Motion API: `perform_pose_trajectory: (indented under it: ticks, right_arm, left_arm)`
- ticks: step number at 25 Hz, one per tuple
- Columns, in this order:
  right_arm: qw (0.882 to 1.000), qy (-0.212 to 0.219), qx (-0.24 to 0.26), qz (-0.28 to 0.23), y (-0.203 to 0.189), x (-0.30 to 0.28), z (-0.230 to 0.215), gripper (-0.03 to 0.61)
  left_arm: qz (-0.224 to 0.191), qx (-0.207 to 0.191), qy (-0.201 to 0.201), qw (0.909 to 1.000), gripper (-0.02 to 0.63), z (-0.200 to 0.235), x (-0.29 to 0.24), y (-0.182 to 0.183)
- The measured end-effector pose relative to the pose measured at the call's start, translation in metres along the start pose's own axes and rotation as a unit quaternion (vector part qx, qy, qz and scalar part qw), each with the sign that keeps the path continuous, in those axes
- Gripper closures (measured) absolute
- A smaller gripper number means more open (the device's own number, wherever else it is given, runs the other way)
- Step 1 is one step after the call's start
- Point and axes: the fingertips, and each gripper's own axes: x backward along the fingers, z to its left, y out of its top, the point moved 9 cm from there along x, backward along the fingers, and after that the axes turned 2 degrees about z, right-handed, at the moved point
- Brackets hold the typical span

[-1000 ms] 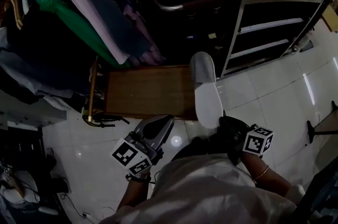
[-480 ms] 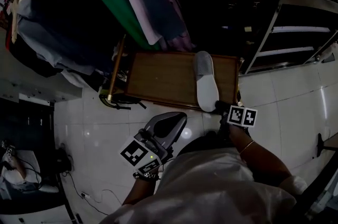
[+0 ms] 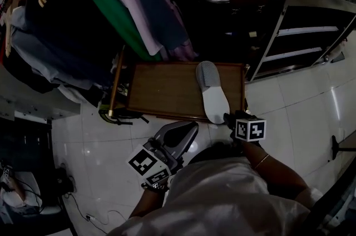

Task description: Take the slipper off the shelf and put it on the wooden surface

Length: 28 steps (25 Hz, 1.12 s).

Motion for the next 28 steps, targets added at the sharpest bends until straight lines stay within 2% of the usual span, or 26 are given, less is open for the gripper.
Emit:
perform_pose_trajectory:
  ticks: [2, 4, 8, 11, 15, 18, 22, 24, 28]
  right_arm:
    - [0.999, 0.003, 0.042, -0.032, 0.01, 0.023, 0.009, 0.349]
    - [0.993, 0.033, 0.072, -0.085, 0.025, 0.055, 0.02, 0.354]
    - [0.965, 0.121, 0.134, -0.191, 0.056, 0.134, 0.048, 0.377]
    - [0.947, 0.141, 0.172, -0.234, 0.061, 0.192, 0.056, 0.387]
    - [0.931, 0.147, 0.222, -0.251, 0.054, 0.252, 0.06, 0.385]
    - [0.925, 0.169, 0.228, -0.252, 0.043, 0.282, 0.07, 0.383]
    - [0.921, 0.204, 0.221, -0.248, 0.025, 0.299, 0.074, 0.382]
    - [0.914, 0.219, 0.239, -0.245, 0.01, 0.303, 0.079, 0.382]
    - [0.895, 0.233, 0.275, -0.263, -0.009, 0.31, 0.092, 0.365]
  left_arm:
    - [-0.001, 0.004, -0.007, 1.0, 0.614, 0.003, -0.004, -0.001]
    - [-0.004, 0.002, -0.016, 0.9999, 0.614, 0.005, -0.01, 0.0]
    - [-0.006, -0.011, -0.034, 0.9993, 0.614, -0.006, -0.023, 0.007]
    - [-0.014, -0.016, -0.04, 0.999, 0.614, -0.023, -0.033, 0.014]
    - [-0.018, -0.007, -0.042, 0.9989, 0.614, -0.056, -0.043, 0.008]
    - [-0.006, 0.011, -0.043, 0.999, 0.614, -0.092, -0.046, 0.001]
    - [0.002, -0.003, -0.035, 0.9994, 0.614, -0.13, -0.051, -0.005]
    - [-0.009, -0.004, -0.033, 0.9994, 0.614, -0.147, -0.047, -0.013]
    - [0.005, -0.012, -0.04, 0.9991, 0.614, -0.161, -0.031, -0.021]
